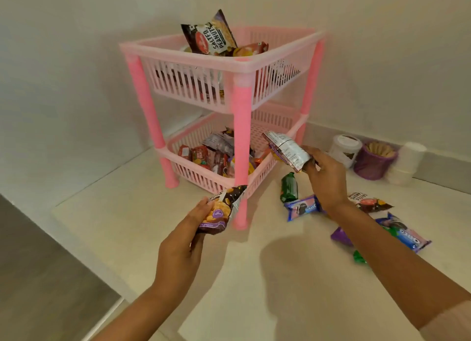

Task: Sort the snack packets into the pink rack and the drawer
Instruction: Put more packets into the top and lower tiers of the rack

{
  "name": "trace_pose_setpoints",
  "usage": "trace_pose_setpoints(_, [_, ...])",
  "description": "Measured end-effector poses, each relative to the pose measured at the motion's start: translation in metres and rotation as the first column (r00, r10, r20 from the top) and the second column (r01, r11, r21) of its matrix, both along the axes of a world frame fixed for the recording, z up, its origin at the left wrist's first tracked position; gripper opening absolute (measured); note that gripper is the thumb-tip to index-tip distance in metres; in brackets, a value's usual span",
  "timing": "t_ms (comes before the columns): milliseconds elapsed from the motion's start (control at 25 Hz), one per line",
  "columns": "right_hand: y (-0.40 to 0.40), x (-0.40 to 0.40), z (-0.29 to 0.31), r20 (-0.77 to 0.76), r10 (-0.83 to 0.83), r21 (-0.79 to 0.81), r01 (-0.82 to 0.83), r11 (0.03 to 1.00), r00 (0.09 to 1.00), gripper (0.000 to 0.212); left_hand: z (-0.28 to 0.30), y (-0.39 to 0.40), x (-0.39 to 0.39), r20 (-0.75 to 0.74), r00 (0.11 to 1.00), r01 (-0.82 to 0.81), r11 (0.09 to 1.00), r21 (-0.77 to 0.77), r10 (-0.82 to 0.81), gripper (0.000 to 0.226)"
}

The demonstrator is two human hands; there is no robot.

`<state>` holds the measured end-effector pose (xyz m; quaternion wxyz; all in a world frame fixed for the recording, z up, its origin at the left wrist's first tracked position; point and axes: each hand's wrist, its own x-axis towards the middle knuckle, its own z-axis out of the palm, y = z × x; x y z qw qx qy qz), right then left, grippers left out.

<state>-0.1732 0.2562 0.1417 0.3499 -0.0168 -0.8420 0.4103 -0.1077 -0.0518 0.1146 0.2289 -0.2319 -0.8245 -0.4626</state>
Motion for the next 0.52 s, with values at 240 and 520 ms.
trace_pose_setpoints(240, [-0.023,-0.061,0.026,0.002,-0.002,0.119,0.002,0.993,1.000,0.037,0.027,-0.028,-0.061,-0.076,0.986,-0.140,0.985,0.098,0.147,0.059])
trace_pose_setpoints(520, [-0.053,-0.108,0.035,-0.011,-0.058,0.253,0.059,0.966,0.998,0.024,0.041,-0.008,-0.149,0.032,0.997,-0.077,0.997,0.027,0.076,0.048])
